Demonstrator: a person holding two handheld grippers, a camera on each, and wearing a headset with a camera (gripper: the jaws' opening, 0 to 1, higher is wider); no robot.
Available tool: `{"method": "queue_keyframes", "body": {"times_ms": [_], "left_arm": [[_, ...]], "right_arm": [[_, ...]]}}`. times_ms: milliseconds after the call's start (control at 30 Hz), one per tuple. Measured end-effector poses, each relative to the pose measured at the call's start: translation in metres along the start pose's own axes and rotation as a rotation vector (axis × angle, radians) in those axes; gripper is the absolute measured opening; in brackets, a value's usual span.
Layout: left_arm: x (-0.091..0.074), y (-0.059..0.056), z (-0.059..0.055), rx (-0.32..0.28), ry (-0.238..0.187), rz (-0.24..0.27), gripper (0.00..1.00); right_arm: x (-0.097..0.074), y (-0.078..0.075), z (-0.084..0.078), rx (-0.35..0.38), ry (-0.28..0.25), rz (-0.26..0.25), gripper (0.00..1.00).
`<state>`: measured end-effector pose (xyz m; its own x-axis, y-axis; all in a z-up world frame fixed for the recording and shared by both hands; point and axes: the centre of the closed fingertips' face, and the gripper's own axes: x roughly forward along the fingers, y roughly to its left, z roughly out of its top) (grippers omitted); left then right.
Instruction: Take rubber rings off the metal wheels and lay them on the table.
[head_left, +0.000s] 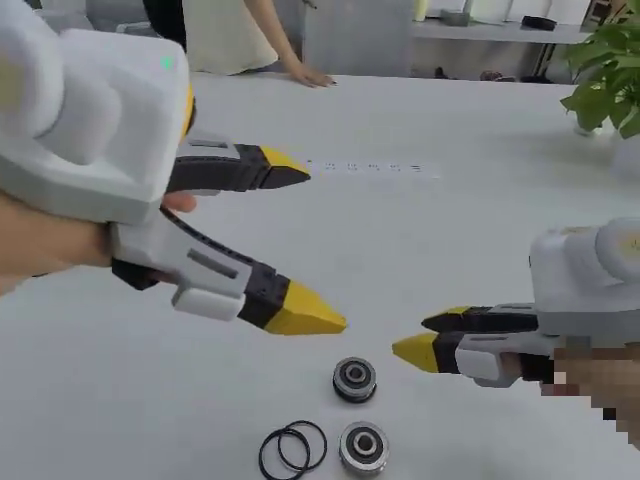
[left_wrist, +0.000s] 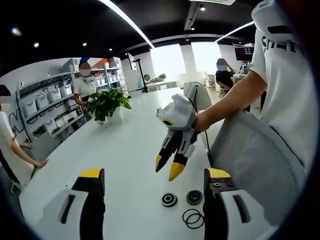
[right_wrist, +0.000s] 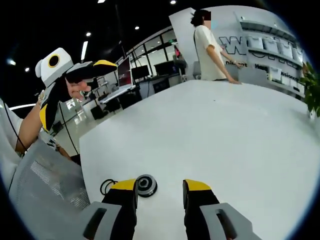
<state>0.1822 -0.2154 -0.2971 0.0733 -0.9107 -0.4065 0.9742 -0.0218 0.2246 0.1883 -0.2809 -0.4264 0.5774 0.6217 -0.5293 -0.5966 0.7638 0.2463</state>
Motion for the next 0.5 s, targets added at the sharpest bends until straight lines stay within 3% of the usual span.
{"method": "queue_keyframes", "body": {"times_ms": [200,367,500], "left_arm": [[0.023,0.001,0.003,0.004,-0.047,-0.018,0.75],[0.039,0.006,-0.002,0.004,-0.069,0.006,0.71],[0.049,0.008,-0.007,-0.043,-0.106,0.028,0.68]], "right_arm": [[0.0,-0.002,-0.005,-0.006,0.004,0.006,0.33],[0.001,-0.003,-0.011,-0.01,0.018,0.008,0.33],[0.002,-0.003,-0.014,-0.01,0.022,0.011,0.33]]}}
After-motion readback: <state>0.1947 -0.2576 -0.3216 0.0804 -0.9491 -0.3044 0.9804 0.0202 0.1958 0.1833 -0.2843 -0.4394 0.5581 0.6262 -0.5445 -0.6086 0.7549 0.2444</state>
